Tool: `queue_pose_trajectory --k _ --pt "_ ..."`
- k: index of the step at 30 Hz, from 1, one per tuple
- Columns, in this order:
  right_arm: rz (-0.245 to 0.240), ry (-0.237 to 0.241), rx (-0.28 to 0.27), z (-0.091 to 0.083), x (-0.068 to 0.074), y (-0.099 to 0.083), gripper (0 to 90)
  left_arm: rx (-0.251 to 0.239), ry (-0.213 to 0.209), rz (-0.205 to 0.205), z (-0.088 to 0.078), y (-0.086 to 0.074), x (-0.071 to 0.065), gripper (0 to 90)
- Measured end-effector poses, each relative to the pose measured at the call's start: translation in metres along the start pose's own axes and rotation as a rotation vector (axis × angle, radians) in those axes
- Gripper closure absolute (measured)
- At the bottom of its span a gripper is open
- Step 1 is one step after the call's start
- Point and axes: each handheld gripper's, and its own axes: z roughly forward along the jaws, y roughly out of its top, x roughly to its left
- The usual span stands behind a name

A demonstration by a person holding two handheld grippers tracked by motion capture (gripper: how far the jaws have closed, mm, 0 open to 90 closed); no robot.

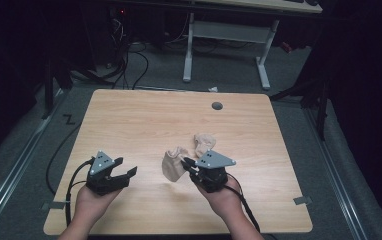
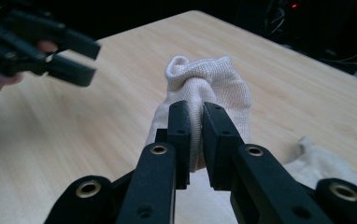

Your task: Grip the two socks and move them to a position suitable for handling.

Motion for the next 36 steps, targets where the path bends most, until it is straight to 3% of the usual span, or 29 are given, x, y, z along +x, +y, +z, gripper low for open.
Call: queue_pose_trajectory --k 6,7,13,19,24,32,35,36 --pt "-0.009 0.015 0.09 0.019 0.005 -0.019 82.2 0.039 0.006 0.045 0.007 -0.003 -0.006 38.4" --pt "0.001 0.006 0.124 0.025 0.002 -0.026 82.1 0.036 0.002 0.051 0.009 -0.003 -0.01 38.4" --pt "0.028 -0.029 0.165 0.032 -0.013 -0.037 82.1 0.046 -0.004 0.069 0.015 -0.002 -0.021 39.3" --pt "0.059 -0.057 0.233 0.039 -0.027 -0.052 81.9 0.072 -0.04 0.123 0.029 -0.003 -0.044 44.4" --pt "0.068 -0.057 0.249 0.043 -0.028 -0.056 81.8 0.086 -0.056 0.157 0.033 -0.004 -0.053 48.0" --pt "0.072 -0.045 0.299 0.05 -0.027 -0.064 81.4 0.112 -0.089 0.149 0.042 -0.008 -0.063 53.3" --pt "0.077 -0.043 0.327 0.056 -0.027 -0.068 81.2 0.139 -0.095 0.2 0.048 -0.011 -0.073 58.0" --pt "0.077 -0.043 0.327 0.056 -0.027 -0.068 81.2 0.139 -0.095 0.2 0.048 -0.011 -0.073 59.5"
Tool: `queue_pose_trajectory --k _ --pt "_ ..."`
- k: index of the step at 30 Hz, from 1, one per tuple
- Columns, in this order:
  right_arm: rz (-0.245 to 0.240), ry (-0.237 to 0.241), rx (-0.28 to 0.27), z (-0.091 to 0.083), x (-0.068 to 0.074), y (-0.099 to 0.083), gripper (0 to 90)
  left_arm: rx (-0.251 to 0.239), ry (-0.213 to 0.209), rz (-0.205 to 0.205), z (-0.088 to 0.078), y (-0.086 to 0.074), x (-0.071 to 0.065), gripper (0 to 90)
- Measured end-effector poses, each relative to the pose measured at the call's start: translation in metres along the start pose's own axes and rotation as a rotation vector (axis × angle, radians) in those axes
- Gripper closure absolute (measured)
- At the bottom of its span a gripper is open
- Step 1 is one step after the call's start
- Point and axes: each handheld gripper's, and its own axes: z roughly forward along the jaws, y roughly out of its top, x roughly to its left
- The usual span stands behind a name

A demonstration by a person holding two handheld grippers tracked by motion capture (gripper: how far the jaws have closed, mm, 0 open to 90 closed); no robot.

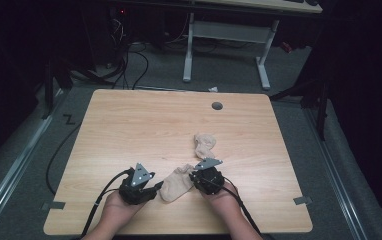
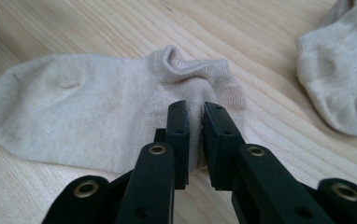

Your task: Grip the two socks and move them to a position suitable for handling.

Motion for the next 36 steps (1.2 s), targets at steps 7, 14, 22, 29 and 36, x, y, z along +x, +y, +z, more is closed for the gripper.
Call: queue_pose_trajectory --k 7,14,22,29,36 --pt "0.006 0.0 0.018 0.001 -0.002 -0.001 80.5 0.053 -0.034 0.035 0.009 -0.003 -0.007 67.3" --pt "0.023 0.005 0.026 0.002 -0.003 -0.003 79.9 0.101 -0.023 0.095 0.018 -0.007 -0.018 72.9" --pt "0.024 0.011 0.023 0.001 -0.003 -0.003 77.5 0.135 0.0 0.101 0.022 -0.01 -0.015 78.0" --pt "0.049 0.016 -0.008 -0.005 -0.006 -0.001 70.4 0.138 0.002 0.106 0.021 -0.011 -0.011 80.2" --pt "0.074 -0.01 -0.059 -0.008 -0.017 0.004 70.8 0.145 -0.006 0.099 0.016 -0.015 -0.003 81.0"
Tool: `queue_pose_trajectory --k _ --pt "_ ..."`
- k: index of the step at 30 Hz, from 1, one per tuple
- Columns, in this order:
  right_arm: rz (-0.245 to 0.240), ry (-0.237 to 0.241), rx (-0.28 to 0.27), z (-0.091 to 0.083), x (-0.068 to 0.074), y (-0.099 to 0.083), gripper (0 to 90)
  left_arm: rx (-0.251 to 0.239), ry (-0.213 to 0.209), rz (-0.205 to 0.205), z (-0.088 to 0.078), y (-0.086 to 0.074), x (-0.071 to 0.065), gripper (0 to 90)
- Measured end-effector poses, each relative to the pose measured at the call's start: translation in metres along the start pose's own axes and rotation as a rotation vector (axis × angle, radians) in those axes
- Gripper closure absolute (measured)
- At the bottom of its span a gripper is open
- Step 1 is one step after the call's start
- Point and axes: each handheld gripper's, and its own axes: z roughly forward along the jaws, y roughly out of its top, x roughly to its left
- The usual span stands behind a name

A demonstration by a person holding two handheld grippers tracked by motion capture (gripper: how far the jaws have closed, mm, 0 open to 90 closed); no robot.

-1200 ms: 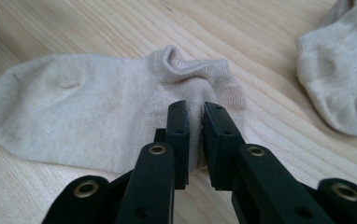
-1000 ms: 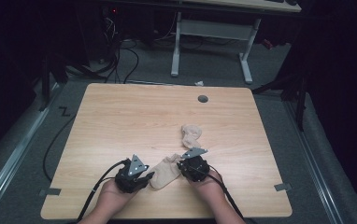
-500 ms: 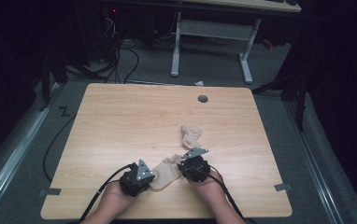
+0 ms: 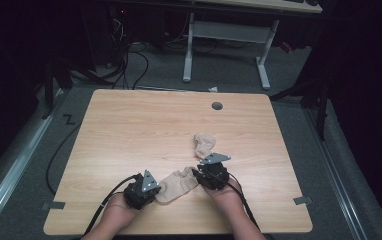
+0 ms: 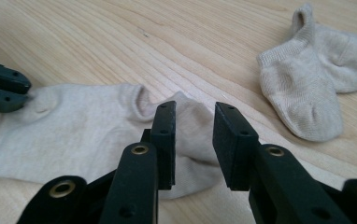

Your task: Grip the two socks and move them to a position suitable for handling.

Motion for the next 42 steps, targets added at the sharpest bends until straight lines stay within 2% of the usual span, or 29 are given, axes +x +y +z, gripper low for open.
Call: queue_pose_trajectory --k 2,5,8,9,13,15,18,19,21,22,24,26,27,28,30,32,34,35,36,38,39,40,41,42 --pt "-0.004 -0.006 0.011 0.003 -0.001 0.0 71.3 0.0 0.002 0.0 0.0 -0.001 0.001 80.6" --pt "-0.008 -0.027 0.052 0.017 -0.005 0.0 72.4 0.002 0.006 -0.004 -0.001 -0.002 0.003 79.8" --pt "0.007 -0.028 0.076 0.022 -0.007 -0.001 73.5 0.003 0.01 -0.012 -0.002 -0.003 0.005 79.6" --pt "0.004 -0.022 0.091 0.025 -0.008 -0.003 76.8 0.0 0.016 -0.016 -0.002 -0.004 0.008 79.2" --pt "-0.031 -0.013 0.102 0.02 -0.003 -0.006 81.9 -0.002 0.028 -0.031 -0.002 -0.005 0.013 78.0" --pt "-0.031 -0.003 0.11 0.016 0.001 -0.009 82.9 -0.014 0.031 -0.059 -0.001 -0.007 0.018 76.7" --pt "-0.038 0.004 0.113 0.013 0.004 -0.012 83.0 -0.018 0.035 -0.067 0.0 -0.006 0.019 76.3" --pt "-0.028 0.007 0.118 0.012 0.005 -0.013 82.8 -0.019 0.037 -0.07 0.001 -0.006 0.019 76.2" --pt "-0.023 0.006 0.108 0.009 0.003 -0.012 81.1 -0.02 0.041 -0.082 0.0 -0.006 0.021 73.9" --pt "-0.017 -0.003 0.085 0.006 -0.001 -0.01 80.3 -0.023 0.044 -0.086 -0.001 -0.006 0.022 72.7" --pt "0.001 -0.018 0.049 0.001 -0.007 -0.007 79.0 -0.041 0.051 -0.109 -0.007 -0.007 0.027 70.4" --pt "0.037 -0.046 0.021 -0.001 -0.019 -0.001 76.5 -0.079 0.073 -0.144 -0.024 -0.008 0.037 66.1" --pt "0.037 -0.046 0.021 -0.001 -0.019 -0.001 76.5 -0.079 0.073 -0.144 -0.024 -0.008 0.037 64.3" --pt "0.049 -0.055 0.017 -0.002 -0.022 0.001 75.8 -0.096 0.077 -0.156 -0.034 -0.008 0.04 64.3" --pt "0.049 -0.095 0.012 0.0 -0.03 0.006 73.8 -0.113 0.086 -0.171 -0.05 -0.007 0.044 58.4" --pt "0.051 -0.102 0.012 0.0 -0.032 0.007 73.5 -0.13 0.101 -0.198 -0.067 -0.009 0.046 57.2" --pt "0.049 -0.122 0.016 0.001 -0.038 0.012 71.8 -0.157 0.118 -0.213 -0.074 -0.016 0.048 54.8" --pt "0.051 -0.129 0.015 0.002 -0.041 0.015 71.1 -0.159 0.122 -0.221 -0.074 -0.018 0.049 54.2" --pt "0.052 -0.135 0.013 0.005 -0.043 0.018 69.0 -0.155 0.11 -0.253 -0.066 -0.024 0.051 53.3" --pt "0.048 -0.141 0.017 0.008 -0.044 0.02 68.5 -0.139 0.098 -0.253 -0.062 -0.025 0.053 53.3" --pt "0.036 -0.142 0.024 0.013 -0.043 0.023 67.1 -0.12 0.097 -0.235 -0.054 -0.023 0.052 53.5" --pt "0.036 -0.142 0.024 0.013 -0.043 0.023 67.1 -0.12 0.097 -0.235 -0.054 -0.023 0.052 54.3" --pt "0.016 -0.115 0.027 0.017 -0.036 0.022 67.5 -0.116 0.071 -0.242 -0.046 -0.021 0.049 56.4" --pt "0.016 -0.115 0.027 0.017 -0.036 0.022 67.5 -0.116 0.071 -0.242 -0.046 -0.021 0.049 57.6"
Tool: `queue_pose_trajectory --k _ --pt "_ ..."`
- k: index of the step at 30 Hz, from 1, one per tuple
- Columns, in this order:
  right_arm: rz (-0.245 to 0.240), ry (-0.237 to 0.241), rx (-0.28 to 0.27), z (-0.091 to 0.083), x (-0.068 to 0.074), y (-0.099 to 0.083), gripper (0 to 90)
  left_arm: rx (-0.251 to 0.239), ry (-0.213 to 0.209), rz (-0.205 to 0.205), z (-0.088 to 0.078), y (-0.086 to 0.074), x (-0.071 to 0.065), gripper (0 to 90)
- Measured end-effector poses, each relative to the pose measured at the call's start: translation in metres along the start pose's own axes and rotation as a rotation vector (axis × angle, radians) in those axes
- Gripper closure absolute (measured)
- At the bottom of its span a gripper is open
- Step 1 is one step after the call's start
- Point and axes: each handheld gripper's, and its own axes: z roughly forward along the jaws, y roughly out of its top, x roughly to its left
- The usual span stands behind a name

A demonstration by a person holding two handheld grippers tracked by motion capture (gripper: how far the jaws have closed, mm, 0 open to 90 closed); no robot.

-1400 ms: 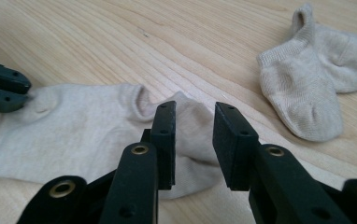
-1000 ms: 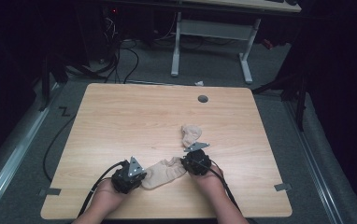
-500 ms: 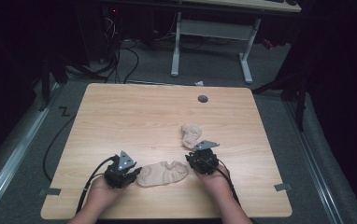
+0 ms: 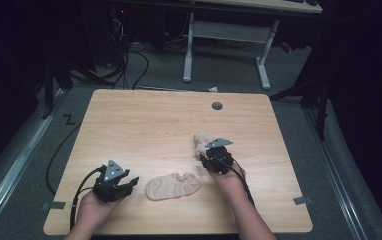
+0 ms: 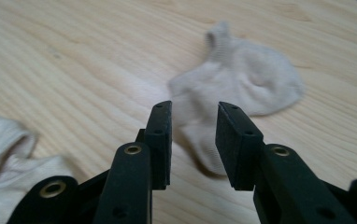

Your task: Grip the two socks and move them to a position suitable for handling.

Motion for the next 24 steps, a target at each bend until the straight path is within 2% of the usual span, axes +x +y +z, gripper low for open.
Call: queue_pose_trajectory --k 1,2,3,4,6,7,9,11,16,17,18,20,22,23,24 --pt "-0.011 0.049 -0.009 -0.001 0.008 -0.002 70.6 0.008 -0.048 -0.011 0.007 0.002 -0.006 58.7" --pt "-0.011 0.049 -0.009 -0.001 0.008 -0.002 70.6 0.008 -0.048 -0.011 0.007 0.002 -0.006 58.8" --pt "-0.024 0.077 -0.015 -0.004 0.014 -0.003 71.2 0.013 -0.082 -0.002 0.013 0.004 -0.012 58.8" --pt "-0.041 0.111 -0.027 -0.008 0.021 -0.003 72.1 0.02 -0.094 0.015 0.015 0.005 -0.016 58.5" --pt "-0.053 0.151 -0.028 -0.013 0.032 -0.007 72.5 0.039 -0.075 0.042 0.023 0.007 -0.024 60.5" --pt "-0.07 0.157 -0.02 -0.014 0.037 -0.01 72.5 0.054 -0.072 0.04 0.027 0.007 -0.025 63.1" --pt "-0.103 0.14 0.004 -0.014 0.043 -0.016 72.7 0.091 -0.067 0.037 0.034 0.006 -0.024 67.7" --pt "-0.094 0.143 0.03 -0.012 0.042 -0.02 74.7 0.123 -0.069 0.042 0.04 0.002 -0.024 72.5" --pt "-0.111 0.135 0.108 -0.007 0.045 -0.029 83.5 0.129 -0.082 0.082 0.041 0.0 -0.028 80.0" --pt "-0.099 0.146 0.111 -0.012 0.047 -0.035 86.2 0.134 -0.111 0.103 0.039 -0.001 -0.031 80.8" --pt "-0.099 0.146 0.111 -0.012 0.047 -0.035 86.2 0.134 -0.111 0.103 0.039 -0.001 -0.031 80.8" --pt "-0.108 0.156 0.116 -0.023 0.05 -0.046 86.5 0.143 -0.135 0.123 0.034 -0.004 -0.037 80.1" --pt "-0.105 0.16 0.116 -0.026 0.05 -0.048 86.5 0.153 -0.146 0.149 0.03 -0.006 -0.041 79.0" --pt "-0.099 0.161 0.086 -0.033 0.05 -0.049 84.5 0.146 -0.141 0.166 0.026 -0.007 -0.043 72.4" --pt "-0.099 0.161 0.086 -0.033 0.05 -0.049 84.5 0.146 -0.141 0.166 0.026 -0.007 -0.043 70.0"
